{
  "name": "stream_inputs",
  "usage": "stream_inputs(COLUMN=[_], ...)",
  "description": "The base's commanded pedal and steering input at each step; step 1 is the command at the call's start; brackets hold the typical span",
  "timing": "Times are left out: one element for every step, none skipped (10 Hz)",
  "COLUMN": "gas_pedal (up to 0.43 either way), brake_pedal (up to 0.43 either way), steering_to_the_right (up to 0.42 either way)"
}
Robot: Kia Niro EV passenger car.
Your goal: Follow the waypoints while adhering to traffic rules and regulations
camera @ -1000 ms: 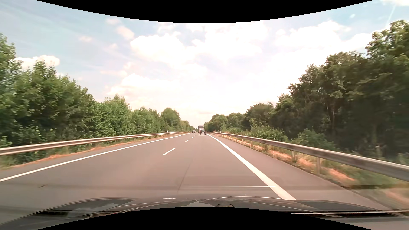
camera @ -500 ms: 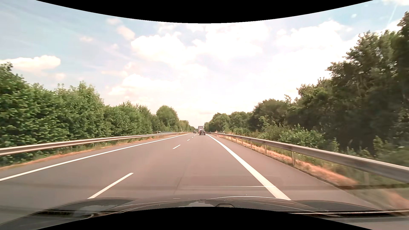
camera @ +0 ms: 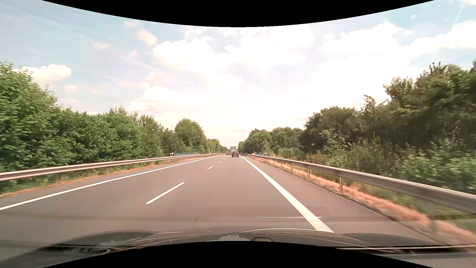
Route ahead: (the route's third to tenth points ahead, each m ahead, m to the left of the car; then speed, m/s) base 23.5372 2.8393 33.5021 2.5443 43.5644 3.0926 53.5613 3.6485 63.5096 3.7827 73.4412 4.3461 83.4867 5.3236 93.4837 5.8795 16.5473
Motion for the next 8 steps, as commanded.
stream_inputs(gas_pedal=[0.169,0.169,0.169,0.169,0.15,0.15,0.15,0.15], brake_pedal=[0.0,0.0,0.0,0.0,0.0,0.0,0.0,0.0], steering_to_the_right=[-0.002,-0.003,-0.006,-0.01,-0.01,-0.01,-0.01,-0.01])
